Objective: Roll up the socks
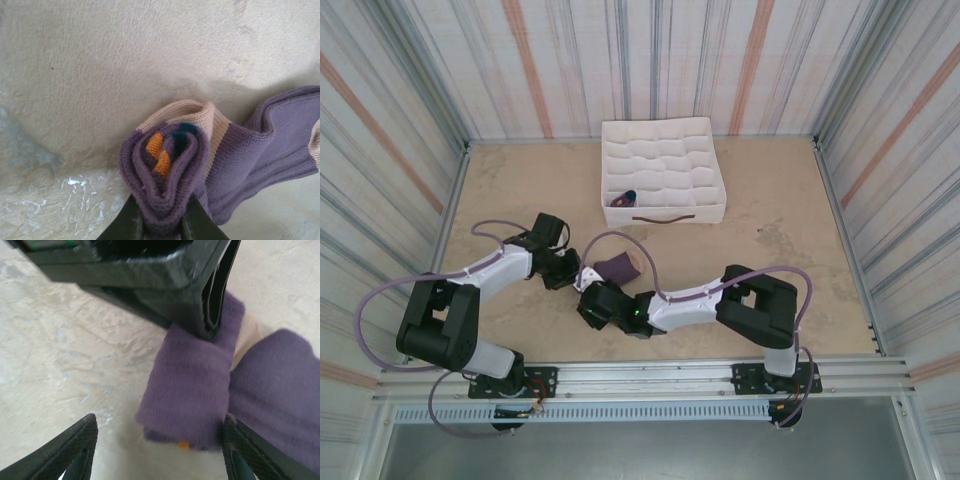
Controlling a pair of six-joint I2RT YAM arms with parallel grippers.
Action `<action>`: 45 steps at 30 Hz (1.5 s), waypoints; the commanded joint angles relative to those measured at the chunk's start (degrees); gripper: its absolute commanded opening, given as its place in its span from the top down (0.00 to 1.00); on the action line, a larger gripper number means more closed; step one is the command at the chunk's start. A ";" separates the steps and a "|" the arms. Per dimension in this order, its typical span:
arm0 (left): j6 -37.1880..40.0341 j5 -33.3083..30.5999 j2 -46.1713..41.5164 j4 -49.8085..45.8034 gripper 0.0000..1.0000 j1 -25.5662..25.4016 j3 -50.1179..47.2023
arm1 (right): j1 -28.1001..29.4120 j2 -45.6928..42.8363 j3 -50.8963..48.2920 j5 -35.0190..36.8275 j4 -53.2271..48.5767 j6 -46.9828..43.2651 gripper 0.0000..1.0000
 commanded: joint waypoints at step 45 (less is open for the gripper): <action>-2.28 12.98 -1.42 4.84 0.61 3.89 -2.23 | -8.27 4.61 -8.95 -12.37 10.16 20.53 1.00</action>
